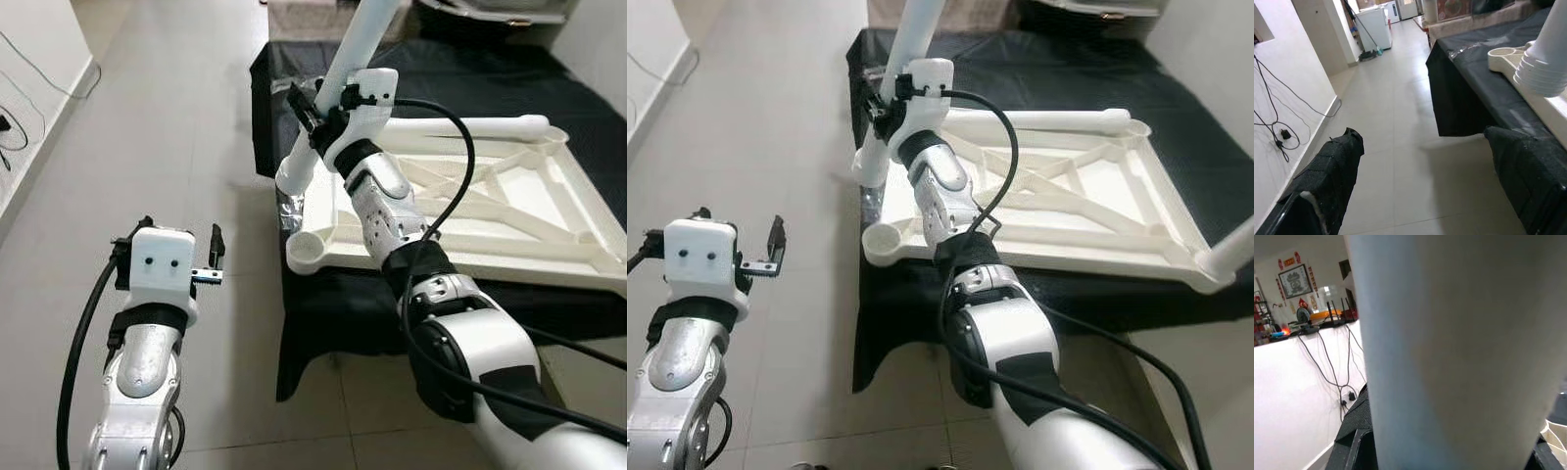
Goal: Building children table
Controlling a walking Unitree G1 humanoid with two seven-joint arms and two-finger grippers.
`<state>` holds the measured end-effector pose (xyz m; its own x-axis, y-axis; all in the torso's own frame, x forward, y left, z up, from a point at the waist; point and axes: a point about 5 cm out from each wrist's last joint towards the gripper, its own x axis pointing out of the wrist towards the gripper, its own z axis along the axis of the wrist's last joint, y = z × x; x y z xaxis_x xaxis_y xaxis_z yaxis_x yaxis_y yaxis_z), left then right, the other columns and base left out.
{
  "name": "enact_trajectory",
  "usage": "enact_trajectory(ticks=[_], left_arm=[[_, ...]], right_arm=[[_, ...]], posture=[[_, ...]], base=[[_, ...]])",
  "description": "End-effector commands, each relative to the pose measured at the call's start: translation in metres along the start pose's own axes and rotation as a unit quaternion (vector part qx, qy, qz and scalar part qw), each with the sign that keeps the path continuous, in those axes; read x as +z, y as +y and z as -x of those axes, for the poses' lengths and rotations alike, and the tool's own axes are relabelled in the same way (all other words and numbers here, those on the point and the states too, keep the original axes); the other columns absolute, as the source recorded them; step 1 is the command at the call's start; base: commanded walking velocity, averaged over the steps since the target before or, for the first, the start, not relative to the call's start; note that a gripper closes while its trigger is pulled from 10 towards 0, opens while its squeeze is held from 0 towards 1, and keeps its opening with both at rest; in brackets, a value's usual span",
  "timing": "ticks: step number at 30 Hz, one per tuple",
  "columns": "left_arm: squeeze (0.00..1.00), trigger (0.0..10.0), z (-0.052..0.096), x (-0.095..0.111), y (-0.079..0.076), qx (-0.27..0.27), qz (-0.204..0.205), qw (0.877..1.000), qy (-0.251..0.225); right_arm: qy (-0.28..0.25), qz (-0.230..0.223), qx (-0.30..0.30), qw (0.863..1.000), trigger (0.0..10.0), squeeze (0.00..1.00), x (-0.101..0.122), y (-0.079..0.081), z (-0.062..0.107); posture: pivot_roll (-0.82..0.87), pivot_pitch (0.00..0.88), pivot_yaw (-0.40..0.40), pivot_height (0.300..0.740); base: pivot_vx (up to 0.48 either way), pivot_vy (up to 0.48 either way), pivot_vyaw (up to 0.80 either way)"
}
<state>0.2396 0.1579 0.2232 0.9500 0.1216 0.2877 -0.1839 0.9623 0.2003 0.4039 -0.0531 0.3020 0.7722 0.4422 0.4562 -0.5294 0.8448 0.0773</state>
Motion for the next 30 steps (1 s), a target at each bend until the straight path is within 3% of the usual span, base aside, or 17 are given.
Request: enact_trajectory(ticks=[1, 13, 20, 22, 24, 27, 29, 30], left_arm=[[0.0, 10.0, 0.001, 0.0, -0.001, -0.003, -0.005, 1.0, 0.0], [0.0, 10.0, 0.0, -0.002, 0.006, 0.022, -0.001, 1.0, 0.004], [0.0, 10.0, 0.002, -0.005, 0.007, 0.026, 0.004, 1.0, 0.014], [0.0, 10.0, 0.004, -0.007, 0.007, 0.026, 0.008, 0.999, 0.021], [0.0, 10.0, 0.01, -0.012, 0.008, 0.021, 0.017, 0.999, 0.039], [0.0, 10.0, 0.013, -0.014, 0.007, 0.018, 0.024, 0.998, 0.048], [0.0, 10.0, 0.029, -0.02, 0.0, -0.026, 0.065, 0.995, 0.071], [0.0, 10.0, 0.029, -0.02, 0.0, -0.026, 0.065, 0.995, 0.071]], right_arm=[[-0.007, 0.001, -0.002, 1.0, 10.0, 0.0, 0.001, -0.001, 0.001], [-0.012, -0.001, 0.001, 1.0, 10.0, 0.0, 0.003, -0.001, -0.001], [-0.005, -0.019, 0.034, 0.999, 10.0, 0.0, 0.011, 0.0, -0.007], [0.011, -0.032, 0.069, 0.997, 10.0, 0.0, 0.013, 0.001, -0.009], [0.042, -0.059, 0.174, 0.982, 10.0, 0.0, 0.017, 0.005, -0.01], [0.06, -0.059, 0.225, 0.971, 10.0, 0.0, 0.018, 0.008, -0.008], [0.085, -0.048, 0.328, 0.939, 10.0, 0.0, 0.022, 0.013, -0.004], [0.085, -0.048, 0.328, 0.939, 10.0, 0.0, 0.022, 0.013, -0.004]], posture=[[0.09, 0.189, -0.089, 0.74], [0.1, 0.186, -0.091, 0.74], [0.1, 0.191, -0.091, 0.74], [0.1, 0.193, -0.092, 0.74], [0.1, 0.203, -0.095, 0.74], [0.1, 0.203, -0.095, 0.74], [0.1, 0.217, -0.099, 0.74], [0.1, 0.217, -0.099, 0.74]], base=[[0.304, 0.0, 0.0], [0.077, 0.0, 0.0], [0.0, 0.0, 0.0], [0.0, 0.0, 0.0], [0.0, 0.0, 0.0], [0.0, 0.0, 0.0], [0.0, 0.0, 0.0], [0.0, 0.0, 0.0]])
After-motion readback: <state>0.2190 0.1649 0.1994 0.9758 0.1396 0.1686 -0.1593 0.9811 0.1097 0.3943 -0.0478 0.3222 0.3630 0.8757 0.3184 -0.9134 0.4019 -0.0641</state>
